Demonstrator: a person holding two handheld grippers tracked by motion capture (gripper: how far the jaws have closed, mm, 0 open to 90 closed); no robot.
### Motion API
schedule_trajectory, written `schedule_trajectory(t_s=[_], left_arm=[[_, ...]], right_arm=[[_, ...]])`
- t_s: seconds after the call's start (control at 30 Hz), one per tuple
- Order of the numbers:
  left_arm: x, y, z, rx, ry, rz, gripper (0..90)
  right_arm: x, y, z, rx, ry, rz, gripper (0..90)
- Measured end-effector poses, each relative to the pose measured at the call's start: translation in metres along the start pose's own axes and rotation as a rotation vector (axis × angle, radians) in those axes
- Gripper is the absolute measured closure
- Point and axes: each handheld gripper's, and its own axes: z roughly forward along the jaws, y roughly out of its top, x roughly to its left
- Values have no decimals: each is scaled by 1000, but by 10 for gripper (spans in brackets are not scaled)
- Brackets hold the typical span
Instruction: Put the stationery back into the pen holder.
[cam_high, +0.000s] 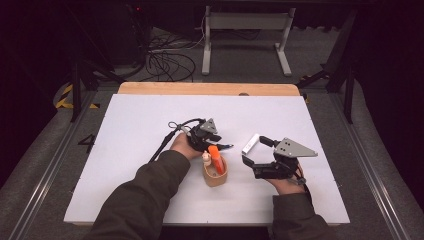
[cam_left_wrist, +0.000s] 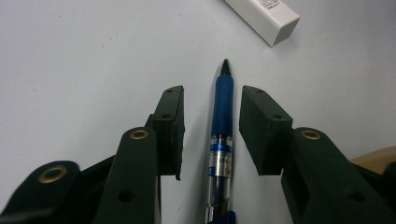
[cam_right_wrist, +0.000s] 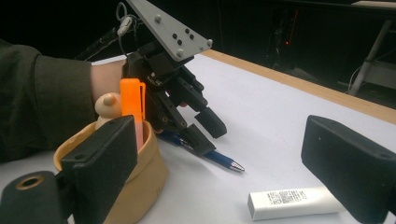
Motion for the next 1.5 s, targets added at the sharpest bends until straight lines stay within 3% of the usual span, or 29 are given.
schedule_trajectory(t_s=[0.53,0.97,1.5], left_arm=[[1,-1,9,44,-13,17,675],[1,-2,8,43,-37,-8,775],[2,-4,3,58,-37,-32,793]], right_arm=[[0,0,1,5,7,7,117],[0,0,1,6,8,10,118],[1,0,2,11,15,8,121]])
